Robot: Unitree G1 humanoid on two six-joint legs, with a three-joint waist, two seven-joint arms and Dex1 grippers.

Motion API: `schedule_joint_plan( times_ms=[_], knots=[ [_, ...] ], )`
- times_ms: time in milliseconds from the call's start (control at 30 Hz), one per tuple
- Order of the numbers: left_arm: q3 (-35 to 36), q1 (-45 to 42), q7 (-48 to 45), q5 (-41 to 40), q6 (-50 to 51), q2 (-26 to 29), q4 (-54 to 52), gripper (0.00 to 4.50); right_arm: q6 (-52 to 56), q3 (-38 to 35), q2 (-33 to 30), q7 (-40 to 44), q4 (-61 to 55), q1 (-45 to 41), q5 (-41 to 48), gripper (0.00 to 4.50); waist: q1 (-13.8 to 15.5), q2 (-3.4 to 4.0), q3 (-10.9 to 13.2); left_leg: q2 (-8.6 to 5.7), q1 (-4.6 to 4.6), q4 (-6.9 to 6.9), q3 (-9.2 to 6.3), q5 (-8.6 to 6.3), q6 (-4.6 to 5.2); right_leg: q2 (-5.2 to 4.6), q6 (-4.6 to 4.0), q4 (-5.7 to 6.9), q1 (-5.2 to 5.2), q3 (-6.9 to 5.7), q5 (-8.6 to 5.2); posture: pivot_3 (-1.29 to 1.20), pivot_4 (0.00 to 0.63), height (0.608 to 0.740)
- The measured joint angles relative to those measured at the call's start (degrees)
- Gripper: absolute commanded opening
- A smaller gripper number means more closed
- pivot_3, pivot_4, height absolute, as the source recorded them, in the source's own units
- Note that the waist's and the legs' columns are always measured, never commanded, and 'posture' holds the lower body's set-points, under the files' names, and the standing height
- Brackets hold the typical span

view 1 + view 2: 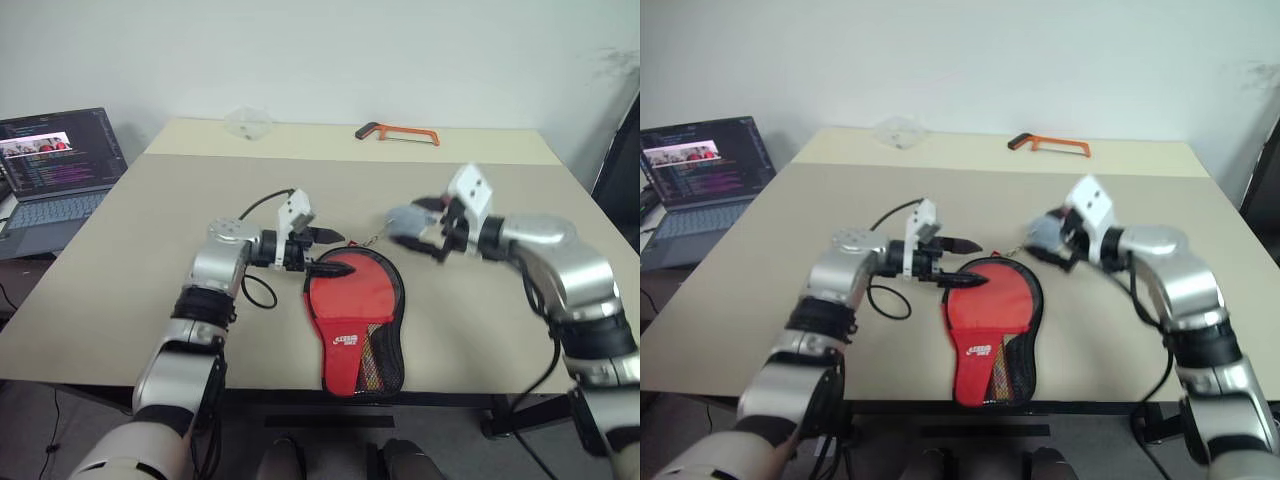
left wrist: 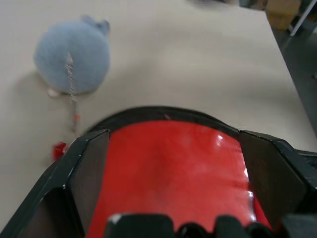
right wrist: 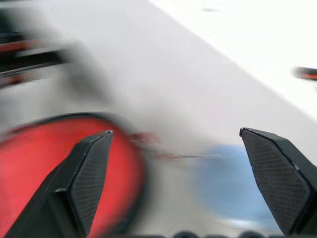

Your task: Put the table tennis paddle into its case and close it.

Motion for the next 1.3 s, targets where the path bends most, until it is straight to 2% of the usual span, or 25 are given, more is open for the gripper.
schedule_joint_plan(
  times_ms=[200,300,433,667,867,1100,1200,1300],
  knots=[
    [-5.06,7.47,10.00,0.50,6.46,-4.51,-7.32,4.45,-14.45,3.62,5.14,-2.48,31.51,-12.13,-8.69,4.50,0.02,0.08,0.05,-0.03,-0.04,-0.07,0.05,0.00,0.00,-0.02,-0.05,-0.03,-0.03,0.03,0.03,0.00,0.150,0.740],
    [-6.53,9.42,13.44,0.29,8.88,-5.73,-11.37,4.45,-22.01,5.07,6.71,0.04,43.49,-17.20,-11.85,4.50,0.04,0.21,0.13,-0.04,-0.02,-0.15,0.04,-0.01,0.00,-0.02,-0.06,-0.02,-0.04,0.02,0.03,0.00,0.150,0.740],
    [-7.41,10.24,17.63,0.29,11.27,-6.17,-13.58,4.45,-28.65,6.64,7.65,2.62,53.23,-21.40,-15.98,4.50,0.00,0.23,0.14,-0.04,0.06,-0.17,0.03,0.00,-0.01,-0.02,-0.06,0.01,0.01,0.01,0.03,0.00,0.150,0.740],
    [-7.93,12.85,22.40,-0.95,15.10,-6.66,-18.66,4.45,-26.33,3.99,10.24,5.29,60.97,-24.53,-16.08,4.50,-0.10,0.26,0.12,-0.04,0.13,-0.15,0.01,0.00,-0.02,-0.02,-0.07,0.07,0.05,0.02,0.04,0.00,0.150,0.740],
    [-8.42,14.37,25.48,-2.22,17.84,-6.56,-22.17,4.45,-23.82,2.79,13.24,-4.10,63.67,-24.55,-18.10,4.50,-0.10,0.28,0.11,-0.04,0.14,-0.15,0.01,0.01,-0.03,-0.03,-0.08,0.07,0.06,0.03,0.04,0.00,0.150,0.740],
    [-8.51,14.48,27.46,-3.42,20.00,-6.08,-23.55,4.45,-22.05,1.23,15.92,-9.02,64.13,-22.50,-18.54,4.50,-0.11,0.28,0.10,-0.04,0.14,-0.15,0.02,0.01,-0.03,-0.02,-0.08,0.07,0.06,0.03,0.04,0.00,0.150,0.740],
    [-8.52,14.47,28.28,-3.87,20.75,-6.07,-23.93,4.50,-21.35,-0.35,16.75,-11.26,64.20,-21.40,-18.44,3.94,-0.12,0.28,0.10,-0.05,0.14,-0.15,0.01,0.02,-0.04,-0.02,-0.07,0.08,0.06,0.03,0.05,0.00,0.150,0.740],
    [-8.55,14.42,29.16,-4.34,20.95,-6.17,-23.90,4.50,-21.18,-0.94,16.87,-13.22,64.21,-21.27,-18.47,2.94,-0.12,0.28,0.11,-0.05,0.14,-0.14,0.01,0.03,-0.05,-0.03,-0.06,0.08,0.07,0.03,0.05,0.00,0.150,0.740]
  ],
)
